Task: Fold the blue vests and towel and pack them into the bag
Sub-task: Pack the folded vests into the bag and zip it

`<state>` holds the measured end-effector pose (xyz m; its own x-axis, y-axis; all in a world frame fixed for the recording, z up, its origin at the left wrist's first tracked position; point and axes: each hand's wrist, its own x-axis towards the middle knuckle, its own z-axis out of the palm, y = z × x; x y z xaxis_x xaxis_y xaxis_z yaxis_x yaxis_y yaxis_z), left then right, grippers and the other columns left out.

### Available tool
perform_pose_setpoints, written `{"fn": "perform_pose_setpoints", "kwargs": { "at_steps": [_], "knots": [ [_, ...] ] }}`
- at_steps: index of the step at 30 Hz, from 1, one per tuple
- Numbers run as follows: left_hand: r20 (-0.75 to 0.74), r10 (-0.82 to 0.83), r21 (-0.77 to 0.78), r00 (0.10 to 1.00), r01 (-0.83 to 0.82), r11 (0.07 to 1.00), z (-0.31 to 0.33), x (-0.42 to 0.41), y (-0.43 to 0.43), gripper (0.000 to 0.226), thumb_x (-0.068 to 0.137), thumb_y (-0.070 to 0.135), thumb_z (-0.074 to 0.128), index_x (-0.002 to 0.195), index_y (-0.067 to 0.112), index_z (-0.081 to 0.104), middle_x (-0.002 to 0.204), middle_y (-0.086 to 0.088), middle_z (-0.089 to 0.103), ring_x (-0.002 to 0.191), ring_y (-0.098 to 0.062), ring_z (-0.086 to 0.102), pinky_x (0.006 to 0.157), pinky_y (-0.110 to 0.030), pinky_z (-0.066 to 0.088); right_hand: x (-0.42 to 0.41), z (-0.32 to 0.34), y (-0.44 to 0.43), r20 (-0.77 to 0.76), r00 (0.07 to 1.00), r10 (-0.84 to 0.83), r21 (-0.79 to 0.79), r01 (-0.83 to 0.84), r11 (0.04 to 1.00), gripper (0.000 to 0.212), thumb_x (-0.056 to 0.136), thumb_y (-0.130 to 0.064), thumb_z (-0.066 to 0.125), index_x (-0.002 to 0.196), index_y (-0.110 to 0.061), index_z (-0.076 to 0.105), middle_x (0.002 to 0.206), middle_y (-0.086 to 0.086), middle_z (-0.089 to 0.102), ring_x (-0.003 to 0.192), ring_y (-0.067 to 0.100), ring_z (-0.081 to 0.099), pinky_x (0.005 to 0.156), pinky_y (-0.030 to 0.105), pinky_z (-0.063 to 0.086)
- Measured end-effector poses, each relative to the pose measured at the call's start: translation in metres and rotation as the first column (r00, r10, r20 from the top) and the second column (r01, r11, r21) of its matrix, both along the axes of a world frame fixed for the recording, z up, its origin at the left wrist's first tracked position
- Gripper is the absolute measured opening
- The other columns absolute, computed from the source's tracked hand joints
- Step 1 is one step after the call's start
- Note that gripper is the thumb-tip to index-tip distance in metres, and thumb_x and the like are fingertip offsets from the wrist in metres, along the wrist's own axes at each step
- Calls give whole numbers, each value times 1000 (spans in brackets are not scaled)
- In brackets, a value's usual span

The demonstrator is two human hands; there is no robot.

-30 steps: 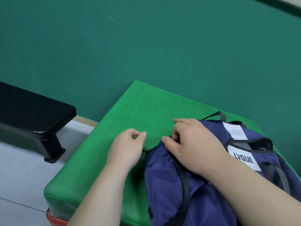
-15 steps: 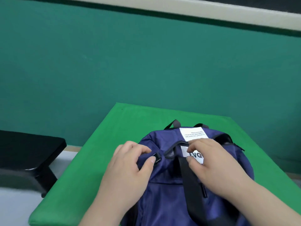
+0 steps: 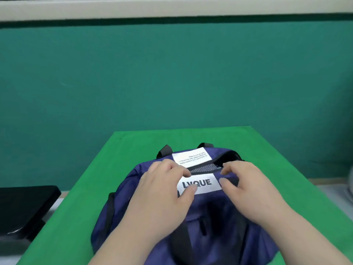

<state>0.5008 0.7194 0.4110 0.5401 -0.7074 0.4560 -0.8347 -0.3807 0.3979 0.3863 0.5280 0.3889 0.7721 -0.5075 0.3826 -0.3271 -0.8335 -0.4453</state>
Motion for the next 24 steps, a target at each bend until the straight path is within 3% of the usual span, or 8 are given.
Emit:
{"fn": "perform_pose_setpoints", "kwargs": {
  "at_steps": [5, 12, 19, 24],
  "knots": [
    [59, -98, 103, 993, 91, 991, 5, -15, -68, 27, 90, 56, 46, 107, 38, 58, 109, 22, 50, 110, -2, 40, 100, -29, 38, -12, -15, -54, 38, 989, -146, 101, 141, 985, 8, 87, -29, 63, 92, -34, 59, 98, -18, 58, 102, 10, 51, 80, 25, 33],
    [117, -129, 259, 985, 95, 961, -4, -25, -163, 23, 92, 51, 52, 107, 35, 60, 104, 16, 52, 106, -10, 47, 96, -32, 42, -18, -52, -111, 81, 965, -250, 234, 225, 946, 18, 90, -28, 64, 108, -25, 64, 114, -6, 63, 116, 16, 49, 93, 27, 34],
    [172, -60, 355, 983, -5, 935, -19, -17, -226, 19, 91, 42, 55, 104, 31, 63, 102, 10, 57, 105, -17, 48, 94, -38, 44, -2, -72, -149, 86, 959, -272, 381, 220, 898, 38, 95, -28, 58, 133, -22, 56, 138, -3, 57, 132, 18, 46, 106, 28, 34],
    [257, -65, 436, 964, -56, 898, -25, -8, -250, 33, 89, 51, 58, 115, 33, 65, 106, 8, 56, 107, -19, 46, 96, -36, 42, 8, -81, -168, 87, 976, -198, 384, 150, 911, 27, 94, -23, 61, 120, -27, 65, 131, -6, 61, 127, 17, 48, 104, 25, 32]
  ]
}}
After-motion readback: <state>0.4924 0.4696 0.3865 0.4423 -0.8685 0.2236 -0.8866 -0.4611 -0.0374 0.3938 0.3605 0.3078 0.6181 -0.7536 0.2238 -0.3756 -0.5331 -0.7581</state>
